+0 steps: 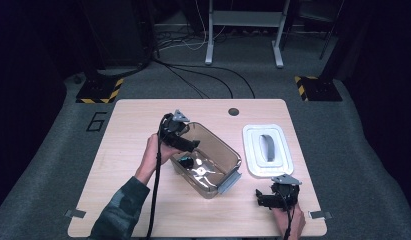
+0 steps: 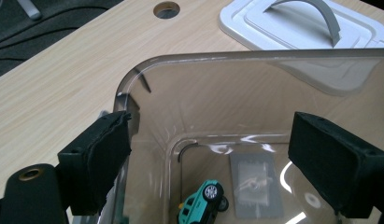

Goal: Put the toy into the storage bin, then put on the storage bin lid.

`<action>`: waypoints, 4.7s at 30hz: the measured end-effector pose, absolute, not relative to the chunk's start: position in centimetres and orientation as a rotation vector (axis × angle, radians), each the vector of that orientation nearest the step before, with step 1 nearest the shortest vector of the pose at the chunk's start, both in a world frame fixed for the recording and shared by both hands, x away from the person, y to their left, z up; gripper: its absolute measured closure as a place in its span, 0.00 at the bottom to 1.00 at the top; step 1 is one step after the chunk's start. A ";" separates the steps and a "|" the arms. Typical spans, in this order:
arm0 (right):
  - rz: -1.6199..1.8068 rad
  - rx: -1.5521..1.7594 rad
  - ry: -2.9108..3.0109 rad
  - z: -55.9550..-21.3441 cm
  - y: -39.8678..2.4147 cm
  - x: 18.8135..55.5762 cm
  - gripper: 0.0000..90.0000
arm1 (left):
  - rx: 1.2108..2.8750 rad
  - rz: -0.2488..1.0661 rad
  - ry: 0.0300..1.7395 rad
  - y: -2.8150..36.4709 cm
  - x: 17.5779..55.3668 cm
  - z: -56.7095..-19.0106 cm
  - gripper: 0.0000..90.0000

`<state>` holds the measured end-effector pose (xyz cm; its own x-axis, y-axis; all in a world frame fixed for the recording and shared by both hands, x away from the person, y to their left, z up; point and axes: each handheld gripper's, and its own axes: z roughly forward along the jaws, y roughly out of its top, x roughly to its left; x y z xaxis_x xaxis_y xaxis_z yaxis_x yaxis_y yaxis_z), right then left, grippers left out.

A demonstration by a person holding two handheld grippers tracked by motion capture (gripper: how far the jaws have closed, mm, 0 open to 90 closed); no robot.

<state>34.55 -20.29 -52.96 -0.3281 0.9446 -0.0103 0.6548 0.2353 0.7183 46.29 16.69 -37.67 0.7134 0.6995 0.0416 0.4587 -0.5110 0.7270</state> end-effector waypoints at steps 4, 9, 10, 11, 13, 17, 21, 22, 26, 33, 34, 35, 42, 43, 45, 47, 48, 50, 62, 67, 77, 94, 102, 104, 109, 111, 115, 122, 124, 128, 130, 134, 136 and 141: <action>0.867 1.466 2.068 -53.0 -20.3 34.5 0.00 | 2.187 0.441 0.867 17.8 45.1 -37.7 0.13; 0.870 1.470 2.065 -53.0 -20.3 34.6 0.00 | 2.185 0.460 0.861 19.0 43.9 -37.9 0.11; 0.870 1.472 2.064 -53.0 -20.2 34.6 0.00 | 2.187 0.468 0.866 19.3 43.7 -38.0 0.11; 0.871 1.473 2.063 -53.0 -20.2 34.6 0.00 | 2.193 0.475 0.876 19.5 43.6 -38.0 0.11; 0.870 1.472 2.065 -53.0 -20.3 34.6 0.00 | 2.193 0.474 0.884 20.0 43.2 -38.2 0.11; 0.867 1.466 2.068 -53.0 -20.3 34.6 0.00 | 2.176 0.486 0.904 21.0 42.6 -38.7 0.11; 0.867 1.467 2.068 -53.0 -20.3 34.6 0.00 | 2.174 0.481 0.927 21.9 41.9 -39.4 0.09; 0.868 1.468 2.067 -53.0 -20.3 34.6 0.00 | 2.183 0.490 0.924 22.2 41.6 -39.6 0.09; 0.869 1.471 2.066 -53.0 -20.3 34.6 0.00 | 2.183 0.503 0.930 23.0 40.7 -40.0 0.08; 0.867 1.469 2.067 -53.0 -20.3 34.6 0.00 | 2.203 0.517 0.943 24.5 39.1 -41.2 0.04; 0.867 1.468 2.068 -53.0 -20.3 34.6 0.00 | 2.194 0.514 0.950 24.7 38.9 -41.4 0.03; 0.868 1.468 2.067 -53.0 -20.3 34.6 0.00 | 2.196 0.514 0.953 24.9 38.7 -41.5 0.03; 0.867 1.468 2.067 -53.0 -20.3 34.6 0.00 | 2.200 0.506 1.006 26.4 38.1 -43.4 0.00; 0.867 1.468 2.067 -53.0 -20.3 34.6 0.00 | 2.199 0.502 1.017 26.6 38.1 -43.9 0.00; 0.868 1.468 2.067 -53.0 -20.3 34.6 0.00 | 2.214 0.480 1.042 27.0 38.1 -44.9 0.00; 0.868 1.468 2.067 -53.0 -20.3 34.6 0.00 | 2.224 0.476 1.063 27.3 38.1 -45.9 0.00; 0.870 1.470 2.066 -53.0 -20.3 34.6 0.00 | 2.230 0.469 1.070 27.4 38.1 -46.3 0.00; 0.871 1.473 2.064 -53.0 -20.2 34.6 0.00 | 2.228 0.463 1.087 27.8 38.1 -47.2 0.00; 0.872 1.468 2.070 -53.0 -20.3 34.6 0.00 | 2.132 0.469 1.201 30.6 37.5 -51.3 0.00; 0.873 1.462 2.077 -53.0 -20.3 34.6 0.00 | 2.141 0.471 1.203 31.1 37.2 -52.4 0.00; 0.874 1.446 2.093 -52.9 -20.5 34.7 0.00 | 2.088 0.499 1.182 31.3 36.6 -53.1 0.00; 0.885 1.513 2.083 -50.9 -22.4 35.4 0.03 | 2.106 0.496 1.162 31.1 36.6 -53.1 0.00; 0.867 1.514 2.073 -49.6 -22.3 37.8 0.01 | 2.106 0.492 1.146 31.0 36.6 -53.1 0.00; 0.858 1.520 2.073 -49.3 -22.3 38.4 0.01 | 2.108 0.491 1.142 30.9 36.6 -53.1 0.00; 0.830 1.544 2.059 -48.7 -22.1 40.2 0.00 | 2.108 0.491 1.141 30.9 36.6 -53.1 0.00; 0.829 1.543 2.060 -48.5 -22.0 41.0 0.00 | 2.108 0.491 1.143 30.9 36.6 -53.1 0.00; 0.820 1.554 2.077 -48.3 -21.7 42.7 0.00 | 2.110 0.485 1.141 30.9 36.6 -53.1 0.00; 0.820 1.573 2.084 -47.8 -21.3 45.7 0.00 | 2.129 0.475 1.121 31.0 36.6 -53.0 0.00; 0.833 1.579 2.084 -47.8 -21.3 46.3 0.00 | 2.127 0.480 1.122 31.0 36.6 -53.0 0.00; 0.824 1.585 2.072 -47.9 -21.1 47.3 0.01 | 2.123 0.483 1.120 30.9 36.6 -53.1 0.00; 0.820 1.581 2.086 -48.0 -21.0 47.9 0.03 | 2.119 0.489 1.122 30.9 36.6 -53.1 0.00; 0.828 1.595 2.075 -48.1 -21.2 48.8 0.10 | 2.123 0.483 1.120 30.9 36.6 -53.1 0.00; 0.836 1.596 2.059 -48.1 -21.3 49.1 0.16 | 2.130 0.477 1.121 31.0 36.6 -53.0 0.00; 0.862 1.630 2.043 -48.3 -21.9 49.8 0.31 | 2.130 0.477 1.121 31.0 36.6 -53.0 0.00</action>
